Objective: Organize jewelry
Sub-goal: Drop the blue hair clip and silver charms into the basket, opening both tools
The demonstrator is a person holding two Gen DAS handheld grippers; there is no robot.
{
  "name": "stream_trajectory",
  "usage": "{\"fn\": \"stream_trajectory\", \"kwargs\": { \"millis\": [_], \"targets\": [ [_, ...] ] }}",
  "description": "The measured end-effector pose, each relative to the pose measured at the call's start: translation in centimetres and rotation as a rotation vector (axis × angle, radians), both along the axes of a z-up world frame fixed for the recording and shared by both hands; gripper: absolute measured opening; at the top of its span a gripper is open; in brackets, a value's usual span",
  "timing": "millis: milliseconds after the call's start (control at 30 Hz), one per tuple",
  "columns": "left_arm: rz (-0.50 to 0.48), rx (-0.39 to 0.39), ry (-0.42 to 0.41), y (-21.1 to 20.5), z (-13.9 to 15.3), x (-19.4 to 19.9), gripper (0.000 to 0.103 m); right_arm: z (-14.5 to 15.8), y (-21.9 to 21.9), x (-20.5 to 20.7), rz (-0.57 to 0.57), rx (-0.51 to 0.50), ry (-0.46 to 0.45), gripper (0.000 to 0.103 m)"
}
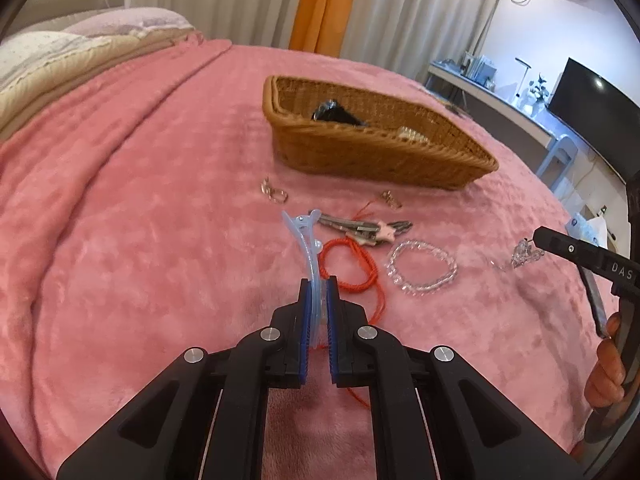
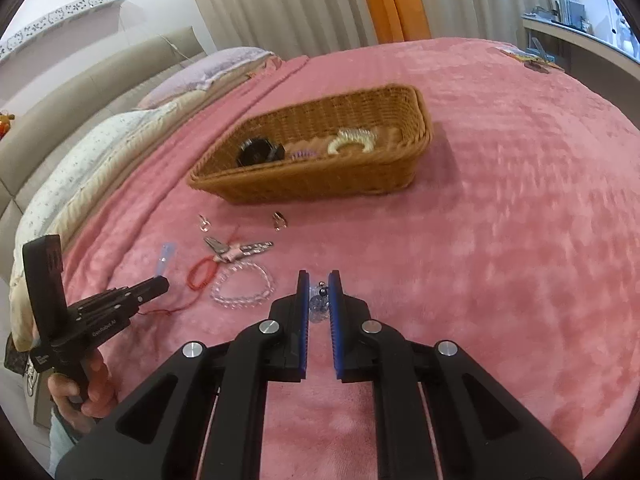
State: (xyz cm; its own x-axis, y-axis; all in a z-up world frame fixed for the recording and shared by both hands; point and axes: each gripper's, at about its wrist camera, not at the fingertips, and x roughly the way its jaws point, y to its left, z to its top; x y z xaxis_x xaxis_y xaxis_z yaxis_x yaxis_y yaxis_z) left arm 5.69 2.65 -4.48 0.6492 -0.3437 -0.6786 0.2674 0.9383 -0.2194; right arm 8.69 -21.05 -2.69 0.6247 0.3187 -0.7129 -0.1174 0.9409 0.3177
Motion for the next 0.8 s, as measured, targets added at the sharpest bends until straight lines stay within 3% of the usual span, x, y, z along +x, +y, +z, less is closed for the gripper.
{"fn": "stream_trajectory", "kwargs": {
  "millis": [433,800],
  "targets": [
    [-0.053,-0.017,-0.156,-0.7,7.7,0.5,0.005,6.6,0.2,1.1,0.011,-0.017,-0.125,0.008],
    [-0.13,-0.036,-0.197,-5.0,11.2,6.6,0.005,11.1,0.7,7.3,0.0,-0.048,-0.233,0.008]
  ]
}}
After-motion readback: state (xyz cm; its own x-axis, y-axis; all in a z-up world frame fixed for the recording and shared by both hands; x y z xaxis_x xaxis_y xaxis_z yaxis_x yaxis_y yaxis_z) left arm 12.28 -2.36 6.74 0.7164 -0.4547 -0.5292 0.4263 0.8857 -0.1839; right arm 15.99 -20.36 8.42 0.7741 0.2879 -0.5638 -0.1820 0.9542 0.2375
